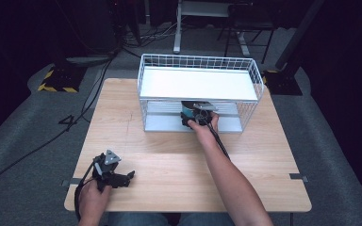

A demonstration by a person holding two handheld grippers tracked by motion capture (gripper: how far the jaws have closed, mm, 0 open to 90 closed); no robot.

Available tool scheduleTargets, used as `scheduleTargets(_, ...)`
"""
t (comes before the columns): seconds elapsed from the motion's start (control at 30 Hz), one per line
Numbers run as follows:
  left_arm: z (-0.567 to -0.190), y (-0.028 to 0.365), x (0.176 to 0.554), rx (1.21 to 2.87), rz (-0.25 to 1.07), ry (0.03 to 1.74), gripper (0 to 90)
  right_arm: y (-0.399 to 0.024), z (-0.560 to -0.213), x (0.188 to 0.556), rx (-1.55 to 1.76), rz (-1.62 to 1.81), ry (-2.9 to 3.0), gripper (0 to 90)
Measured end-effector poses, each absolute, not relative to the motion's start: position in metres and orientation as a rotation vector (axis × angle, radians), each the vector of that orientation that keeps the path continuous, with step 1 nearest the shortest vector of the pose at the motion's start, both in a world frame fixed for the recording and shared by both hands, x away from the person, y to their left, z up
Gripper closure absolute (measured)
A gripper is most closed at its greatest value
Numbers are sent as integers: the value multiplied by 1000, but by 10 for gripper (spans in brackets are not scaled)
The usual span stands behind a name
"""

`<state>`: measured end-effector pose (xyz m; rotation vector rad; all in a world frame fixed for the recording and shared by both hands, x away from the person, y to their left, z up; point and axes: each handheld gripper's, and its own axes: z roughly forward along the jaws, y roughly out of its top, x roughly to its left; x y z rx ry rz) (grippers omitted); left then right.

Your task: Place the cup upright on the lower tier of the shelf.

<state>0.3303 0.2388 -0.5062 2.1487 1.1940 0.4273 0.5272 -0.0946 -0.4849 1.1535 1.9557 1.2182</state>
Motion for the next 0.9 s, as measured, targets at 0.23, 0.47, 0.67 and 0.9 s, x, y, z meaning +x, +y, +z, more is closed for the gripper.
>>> scheduleTargets(0.23,-506,239,330,2148,427,1194,0,-102,-484,517,1154,1221,1985,171)
scheduleTargets(0.47,-506,239,330,2148,427,1194,0,-112,-476,500,1130,1268,2017,167)
scheduleTargets(0.67,-506,239,330,2148,427,1194,0,-123,-458,483,1075,1313,2056,166)
scheduleTargets(0.9,-506,239,330,2148,428,1194,0,-135,-442,464,1035,1345,2082,166)
